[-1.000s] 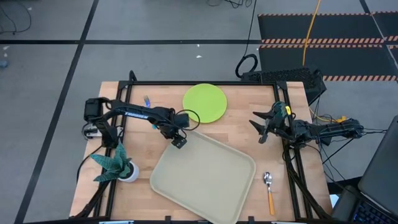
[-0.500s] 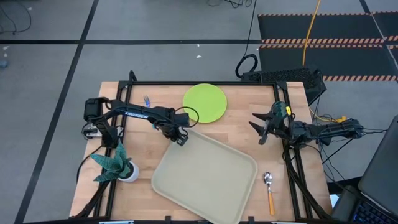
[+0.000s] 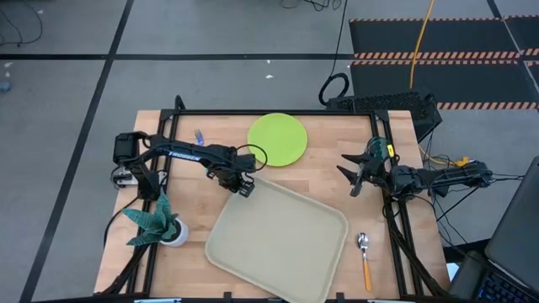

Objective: Pick and place plate/cup/fork/spoon on tray
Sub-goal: Move the gray serving tray to the center of the table

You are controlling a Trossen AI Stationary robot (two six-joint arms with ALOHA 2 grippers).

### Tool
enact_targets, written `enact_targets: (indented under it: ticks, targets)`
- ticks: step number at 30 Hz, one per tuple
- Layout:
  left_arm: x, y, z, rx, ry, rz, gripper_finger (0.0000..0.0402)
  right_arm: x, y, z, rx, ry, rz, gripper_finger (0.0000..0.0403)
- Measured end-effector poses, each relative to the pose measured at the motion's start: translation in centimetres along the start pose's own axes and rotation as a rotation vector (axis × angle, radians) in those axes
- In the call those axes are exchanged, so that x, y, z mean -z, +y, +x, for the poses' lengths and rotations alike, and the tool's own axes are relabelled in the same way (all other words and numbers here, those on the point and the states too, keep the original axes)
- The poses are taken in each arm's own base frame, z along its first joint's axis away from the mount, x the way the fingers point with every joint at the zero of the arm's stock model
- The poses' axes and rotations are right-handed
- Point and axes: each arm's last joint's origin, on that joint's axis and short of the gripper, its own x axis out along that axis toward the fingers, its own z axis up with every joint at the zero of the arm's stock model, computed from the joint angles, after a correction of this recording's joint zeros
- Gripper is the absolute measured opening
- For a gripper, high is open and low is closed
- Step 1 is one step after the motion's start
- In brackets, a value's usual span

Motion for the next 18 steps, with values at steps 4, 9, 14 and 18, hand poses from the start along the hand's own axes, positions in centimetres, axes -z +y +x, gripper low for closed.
enact_targets:
  ticks: [4, 9, 14, 18]
  targets:
    - [0.0, 0.1, 0.0, -0.011, 0.000, -0.013, 0.0043, 0.1, 0.2, 0.0, -0.080, 0.011, 0.022, 0.0200]
    - [-0.2, 0.8, -0.1, -0.071, -0.005, -0.042, 0.0043, 0.2, 0.3, 0.0, -0.114, 0.026, 0.071, 0.0200]
    - [-0.8, 1.2, -0.3, -0.080, -0.038, -0.045, 0.0043, 0.3, 0.6, 0.1, -0.178, 0.051, 0.092, 0.0199]
    - [-0.8, 1.2, -0.4, -0.077, -0.049, -0.036, 0.0043, 0.4, 0.8, 0.0, -0.256, 0.061, 0.096, 0.0199]
